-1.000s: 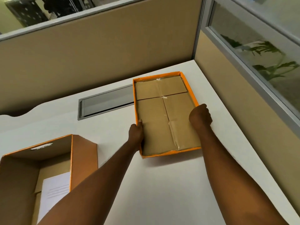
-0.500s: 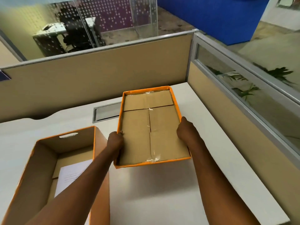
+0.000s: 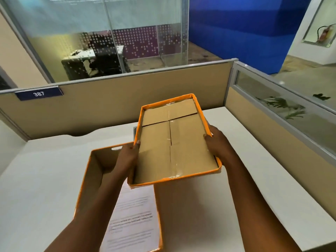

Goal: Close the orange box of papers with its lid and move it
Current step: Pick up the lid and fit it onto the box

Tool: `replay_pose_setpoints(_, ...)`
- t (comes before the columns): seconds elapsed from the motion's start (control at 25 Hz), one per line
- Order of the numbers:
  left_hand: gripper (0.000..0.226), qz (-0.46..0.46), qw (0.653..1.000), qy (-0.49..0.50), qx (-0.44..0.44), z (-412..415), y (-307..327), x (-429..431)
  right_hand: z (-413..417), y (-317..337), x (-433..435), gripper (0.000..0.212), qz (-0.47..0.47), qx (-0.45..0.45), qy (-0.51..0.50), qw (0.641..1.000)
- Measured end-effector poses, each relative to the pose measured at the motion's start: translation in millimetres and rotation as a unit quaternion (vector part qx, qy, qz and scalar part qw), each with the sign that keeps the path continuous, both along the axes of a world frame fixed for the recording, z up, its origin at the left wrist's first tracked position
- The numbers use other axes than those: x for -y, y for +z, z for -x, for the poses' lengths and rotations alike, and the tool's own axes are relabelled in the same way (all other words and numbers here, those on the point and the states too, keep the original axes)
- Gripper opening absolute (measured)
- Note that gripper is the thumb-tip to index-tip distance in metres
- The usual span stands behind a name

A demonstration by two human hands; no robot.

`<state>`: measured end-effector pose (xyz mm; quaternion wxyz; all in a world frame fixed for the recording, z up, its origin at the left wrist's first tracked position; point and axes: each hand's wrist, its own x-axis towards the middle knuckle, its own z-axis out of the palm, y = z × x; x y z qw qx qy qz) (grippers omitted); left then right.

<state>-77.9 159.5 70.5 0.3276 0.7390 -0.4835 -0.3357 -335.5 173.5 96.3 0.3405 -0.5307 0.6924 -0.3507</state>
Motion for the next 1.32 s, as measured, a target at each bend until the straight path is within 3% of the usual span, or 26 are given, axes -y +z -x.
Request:
replay_pose_setpoints(0.12, 0.057, 0.1, 0.992, 0.001, 0.081, -45, 23, -17, -57, 23, -20, 0.043, 0.035, 0.006, -0.036, 0.999)
replay_pose_setpoints(0.24, 0.044, 0.154, 0.985, -0.059, 0.053, -64, 55, -31, -106, 40, -38, 0.042, 0.057, 0.011, -0.06, 0.997)
replay_pose_setpoints(0.52, 0.05, 0.135, 0.971, -0.196, -0.005, -48, 105, -56, -188, 62, -82, 0.045, 0.087, -0.047, -0.091, 0.991)
replay_pose_setpoints(0.76, 0.074, 0.15, 0.974, -0.155, 0.065, -30, 131, -69, -212, 83, -117, 0.043, 0.158, -0.165, -0.055, 0.972)
replay_pose_setpoints(0.84, 0.076, 0.116, 0.982, -0.147, -0.008, -30, 138, -71, -215, 92, -127, 0.047, 0.181, -0.18, -0.021, 0.967)
replay_pose_setpoints(1.0, 0.047, 0.127, 0.986, -0.086, -0.065, -35, 148, -78, -219, 102, -135, 0.053, 0.216, -0.184, 0.045, 0.958)
replay_pose_setpoints(1.16, 0.01, 0.191, 0.966, 0.019, -0.173, -63, 149, -76, -210, 102, -128, 0.068, 0.198, -0.047, 0.15, 0.968)
replay_pose_setpoints(1.24, 0.03, 0.161, 0.948, 0.055, -0.269, -84, 151, -78, -197, 100, -119, 0.063, 0.191, 0.067, 0.172, 0.964)
replay_pose_setpoints(1.32, 0.039, 0.096, 0.932, 0.054, -0.346, -110, 151, -86, -177, 87, -105, 0.058, 0.237, 0.046, 0.11, 0.964)
